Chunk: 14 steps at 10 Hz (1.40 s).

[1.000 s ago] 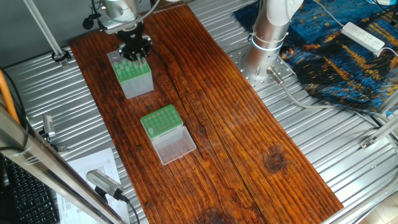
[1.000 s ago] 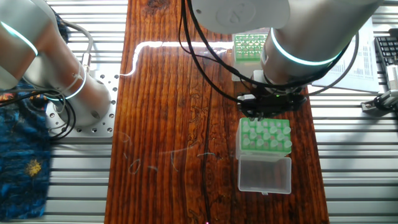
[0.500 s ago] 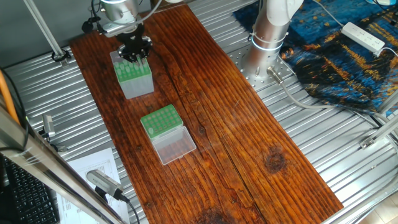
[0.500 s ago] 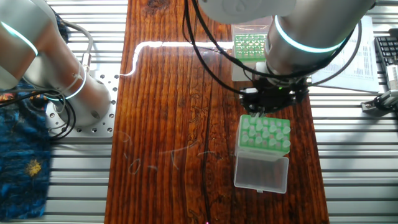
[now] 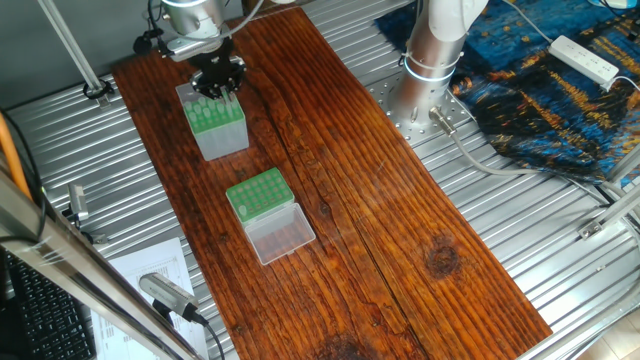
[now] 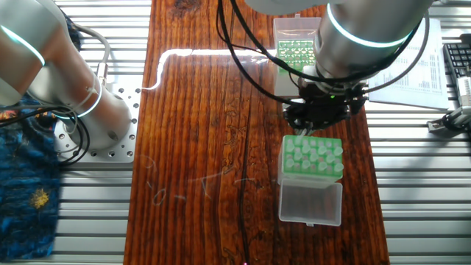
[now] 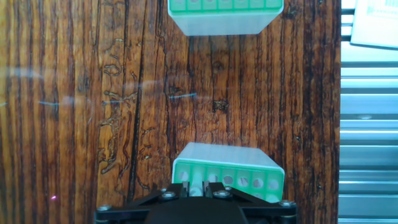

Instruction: Transfer all large pipette tips from one holder to another

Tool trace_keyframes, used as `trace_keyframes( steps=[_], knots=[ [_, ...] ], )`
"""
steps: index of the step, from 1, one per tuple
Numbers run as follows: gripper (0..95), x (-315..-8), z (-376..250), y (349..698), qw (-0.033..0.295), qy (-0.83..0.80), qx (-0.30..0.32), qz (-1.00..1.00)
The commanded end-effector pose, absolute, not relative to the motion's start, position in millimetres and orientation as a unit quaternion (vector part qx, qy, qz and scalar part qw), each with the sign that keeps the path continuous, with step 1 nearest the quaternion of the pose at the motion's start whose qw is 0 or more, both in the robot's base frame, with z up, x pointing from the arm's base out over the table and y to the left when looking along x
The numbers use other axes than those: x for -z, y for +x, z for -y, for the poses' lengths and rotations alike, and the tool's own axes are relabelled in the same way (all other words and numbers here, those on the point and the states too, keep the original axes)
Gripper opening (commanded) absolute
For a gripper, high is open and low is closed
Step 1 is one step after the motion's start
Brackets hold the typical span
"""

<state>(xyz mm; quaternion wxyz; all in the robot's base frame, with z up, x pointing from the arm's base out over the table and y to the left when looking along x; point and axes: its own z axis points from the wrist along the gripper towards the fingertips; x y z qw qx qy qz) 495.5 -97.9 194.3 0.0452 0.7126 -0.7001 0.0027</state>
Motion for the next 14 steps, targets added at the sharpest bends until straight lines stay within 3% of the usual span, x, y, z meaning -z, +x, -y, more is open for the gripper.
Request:
trace_keyframes(
  steps=[1, 14],
  knots=[
    [0.0, -195, 98, 496, 0.048, 0.713, -0.004, 0.699],
    [0.0, -217, 90, 501, 0.064, 0.717, -0.001, 0.694]
  ],
)
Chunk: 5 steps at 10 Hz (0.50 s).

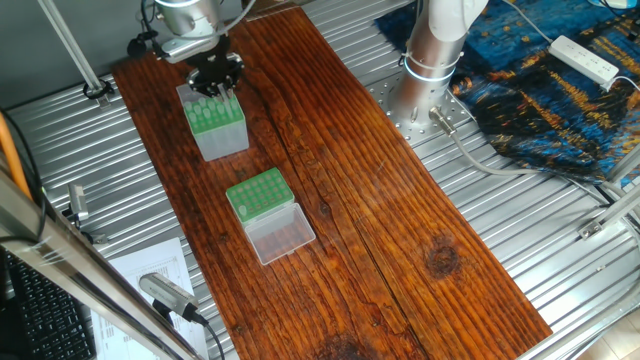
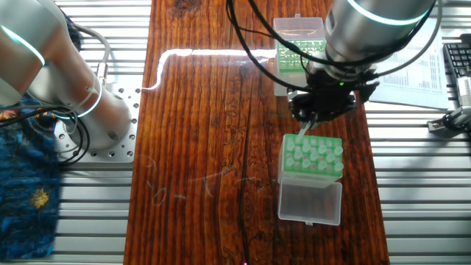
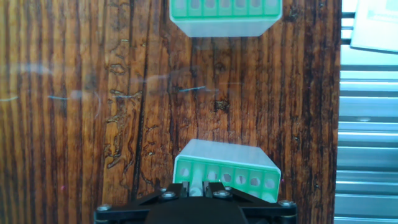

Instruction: Transfer all large pipette tips from one holder to another

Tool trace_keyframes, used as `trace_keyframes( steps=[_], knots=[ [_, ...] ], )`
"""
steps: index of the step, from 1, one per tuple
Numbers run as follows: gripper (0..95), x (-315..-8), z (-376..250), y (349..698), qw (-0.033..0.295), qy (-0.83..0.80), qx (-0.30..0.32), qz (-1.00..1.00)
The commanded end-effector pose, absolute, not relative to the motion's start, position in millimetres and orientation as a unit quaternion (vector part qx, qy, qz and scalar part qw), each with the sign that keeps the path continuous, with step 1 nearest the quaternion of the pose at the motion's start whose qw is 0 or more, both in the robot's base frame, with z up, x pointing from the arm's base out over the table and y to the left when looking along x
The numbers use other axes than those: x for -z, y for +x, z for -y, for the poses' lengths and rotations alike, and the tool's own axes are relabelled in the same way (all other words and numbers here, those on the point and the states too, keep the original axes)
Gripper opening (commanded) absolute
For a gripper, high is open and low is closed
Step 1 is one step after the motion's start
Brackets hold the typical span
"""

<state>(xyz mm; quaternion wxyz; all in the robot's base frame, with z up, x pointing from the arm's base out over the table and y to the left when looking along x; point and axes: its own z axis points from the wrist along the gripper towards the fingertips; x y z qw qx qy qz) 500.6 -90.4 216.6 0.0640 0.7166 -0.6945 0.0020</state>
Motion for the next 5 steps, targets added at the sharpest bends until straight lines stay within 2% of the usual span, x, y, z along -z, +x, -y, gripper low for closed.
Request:
trace_keyframes(
  steps=[1, 5],
  knots=[
    [0.0, -218, 90, 502, 0.065, 0.717, -0.001, 0.694],
    [0.0, -234, 85, 505, 0.072, 0.72, -0.002, 0.69]
  ],
)
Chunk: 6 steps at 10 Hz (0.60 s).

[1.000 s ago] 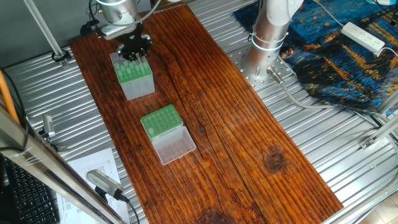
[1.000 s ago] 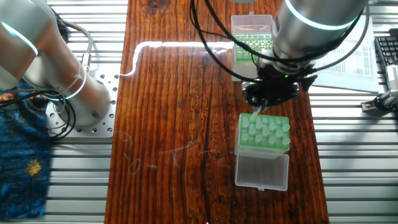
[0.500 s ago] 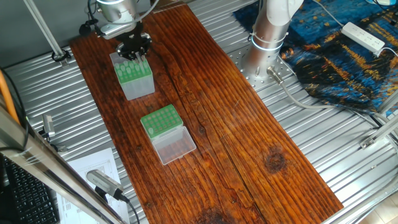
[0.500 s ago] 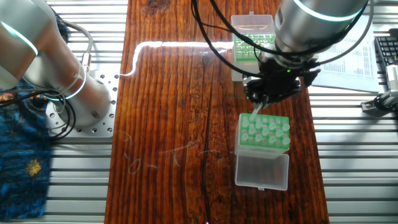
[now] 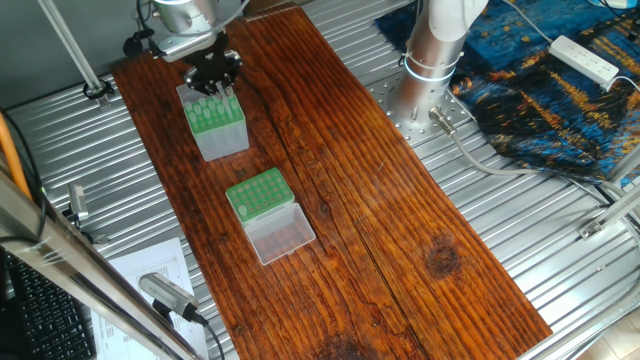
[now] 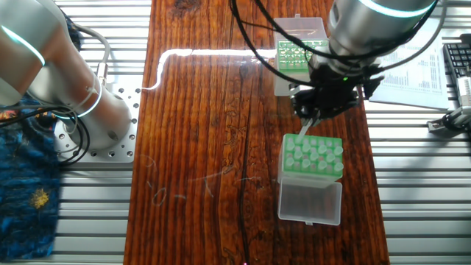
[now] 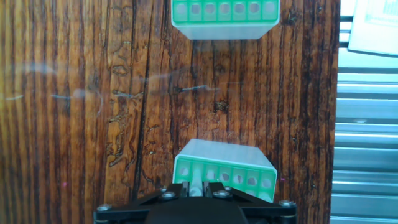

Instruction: Transfer all large pipette tips from one holder to another

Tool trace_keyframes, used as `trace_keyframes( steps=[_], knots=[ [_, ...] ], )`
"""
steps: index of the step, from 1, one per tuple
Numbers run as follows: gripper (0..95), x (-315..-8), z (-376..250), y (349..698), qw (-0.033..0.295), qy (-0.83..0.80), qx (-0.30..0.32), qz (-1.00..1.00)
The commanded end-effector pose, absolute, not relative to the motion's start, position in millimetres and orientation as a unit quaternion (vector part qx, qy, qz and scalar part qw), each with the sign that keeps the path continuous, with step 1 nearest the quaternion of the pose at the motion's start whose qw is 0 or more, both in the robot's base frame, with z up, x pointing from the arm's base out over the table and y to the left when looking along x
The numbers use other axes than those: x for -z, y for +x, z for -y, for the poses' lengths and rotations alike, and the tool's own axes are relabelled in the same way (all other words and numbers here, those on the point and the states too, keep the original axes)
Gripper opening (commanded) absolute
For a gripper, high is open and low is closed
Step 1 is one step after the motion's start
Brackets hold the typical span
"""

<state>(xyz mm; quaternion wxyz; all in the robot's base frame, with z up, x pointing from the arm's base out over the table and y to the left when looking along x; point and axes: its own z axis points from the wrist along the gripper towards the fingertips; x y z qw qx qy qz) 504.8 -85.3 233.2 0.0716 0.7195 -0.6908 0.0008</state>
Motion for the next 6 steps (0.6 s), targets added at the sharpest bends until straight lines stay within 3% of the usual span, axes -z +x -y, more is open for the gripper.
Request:
trace_keyframes(
  steps=[1, 6],
  knots=[
    [0.0, -238, 85, 506, 0.073, 0.721, -0.001, 0.69],
    [0.0, -255, 84, 502, 0.075, 0.723, 0.003, 0.687]
  ],
)
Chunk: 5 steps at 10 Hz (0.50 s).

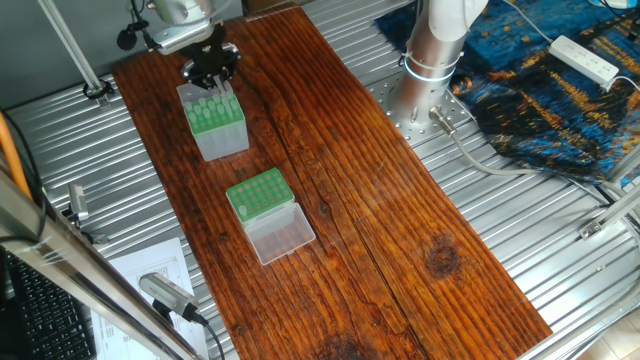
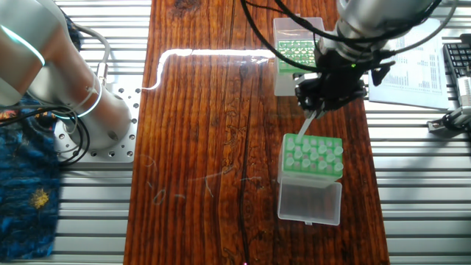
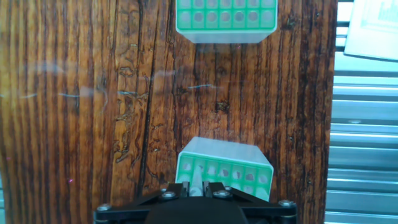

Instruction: Transfer all large pipette tips from one holder to another

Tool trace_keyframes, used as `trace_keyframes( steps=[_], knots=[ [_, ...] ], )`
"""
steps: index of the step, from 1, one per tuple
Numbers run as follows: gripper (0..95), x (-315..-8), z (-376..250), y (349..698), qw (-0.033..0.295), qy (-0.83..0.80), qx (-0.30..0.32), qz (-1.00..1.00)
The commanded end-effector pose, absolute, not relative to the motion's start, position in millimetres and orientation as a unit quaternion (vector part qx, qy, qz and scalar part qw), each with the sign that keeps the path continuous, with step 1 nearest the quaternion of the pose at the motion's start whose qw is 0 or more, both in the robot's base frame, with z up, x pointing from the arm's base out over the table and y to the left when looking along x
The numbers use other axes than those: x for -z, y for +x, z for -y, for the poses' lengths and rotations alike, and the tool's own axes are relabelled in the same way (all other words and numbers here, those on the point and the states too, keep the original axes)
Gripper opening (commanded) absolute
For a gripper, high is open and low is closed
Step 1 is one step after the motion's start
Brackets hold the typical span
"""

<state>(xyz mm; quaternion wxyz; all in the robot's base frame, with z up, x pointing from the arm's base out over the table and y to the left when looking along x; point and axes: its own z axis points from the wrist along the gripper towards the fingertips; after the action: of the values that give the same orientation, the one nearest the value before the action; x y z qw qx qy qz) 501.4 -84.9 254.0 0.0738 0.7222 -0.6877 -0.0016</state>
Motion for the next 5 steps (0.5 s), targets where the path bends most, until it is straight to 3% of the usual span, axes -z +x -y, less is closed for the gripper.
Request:
trace_keyframes(
  steps=[1, 5],
  knots=[
    [0.0, -257, 84, 502, 0.075, 0.723, 0.003, 0.687],
    [0.0, -271, 80, 506, 0.08, 0.725, 0.007, 0.684]
  ],
)
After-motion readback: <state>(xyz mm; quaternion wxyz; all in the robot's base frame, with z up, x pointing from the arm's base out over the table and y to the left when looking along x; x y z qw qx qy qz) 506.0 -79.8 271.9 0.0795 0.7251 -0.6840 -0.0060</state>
